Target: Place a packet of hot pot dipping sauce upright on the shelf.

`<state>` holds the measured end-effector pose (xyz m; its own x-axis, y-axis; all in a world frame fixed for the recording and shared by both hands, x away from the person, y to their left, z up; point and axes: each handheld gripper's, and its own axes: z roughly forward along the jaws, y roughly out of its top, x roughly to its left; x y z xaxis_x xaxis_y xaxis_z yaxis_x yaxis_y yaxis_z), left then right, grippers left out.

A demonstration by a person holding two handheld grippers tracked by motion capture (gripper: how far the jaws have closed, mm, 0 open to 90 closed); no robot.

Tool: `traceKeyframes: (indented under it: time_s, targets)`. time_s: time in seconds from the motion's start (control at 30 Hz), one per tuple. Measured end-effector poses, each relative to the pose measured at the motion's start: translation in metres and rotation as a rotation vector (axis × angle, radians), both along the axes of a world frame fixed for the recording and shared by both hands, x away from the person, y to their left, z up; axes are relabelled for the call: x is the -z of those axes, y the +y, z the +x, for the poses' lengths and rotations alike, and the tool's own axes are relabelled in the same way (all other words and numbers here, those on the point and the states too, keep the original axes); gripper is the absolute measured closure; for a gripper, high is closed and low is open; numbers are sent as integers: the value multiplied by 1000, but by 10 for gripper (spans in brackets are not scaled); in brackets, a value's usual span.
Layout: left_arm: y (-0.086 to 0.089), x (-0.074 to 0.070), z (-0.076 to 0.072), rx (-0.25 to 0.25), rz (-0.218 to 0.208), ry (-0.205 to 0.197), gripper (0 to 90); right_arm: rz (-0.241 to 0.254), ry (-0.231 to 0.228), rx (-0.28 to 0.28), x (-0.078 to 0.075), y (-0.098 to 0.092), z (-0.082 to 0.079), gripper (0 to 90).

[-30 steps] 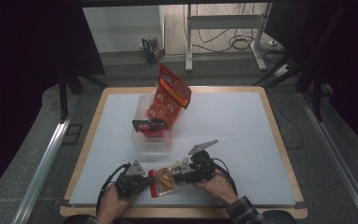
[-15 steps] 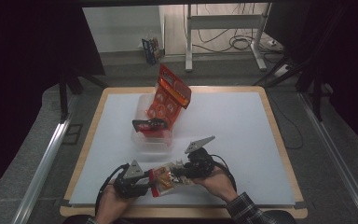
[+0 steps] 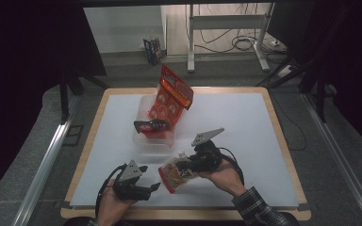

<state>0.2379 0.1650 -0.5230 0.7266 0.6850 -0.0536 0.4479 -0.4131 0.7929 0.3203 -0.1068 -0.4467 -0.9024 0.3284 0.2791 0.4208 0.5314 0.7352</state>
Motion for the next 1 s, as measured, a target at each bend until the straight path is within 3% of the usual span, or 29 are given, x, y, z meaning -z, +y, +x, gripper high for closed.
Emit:
traceKeyframes:
  time_s: [0.27,0.57,1.0]
  targets:
    - [-1,0,-1,-1,10,-8,140,3,-38,18,-17,-10,5,789]
    - [1,-1,-2,-3,9,-12,117,7,-79,37,-36,-18,13,790]
    - [2,1,-2,-6,70,-32,65,23,-122,60,-64,-24,35,790]
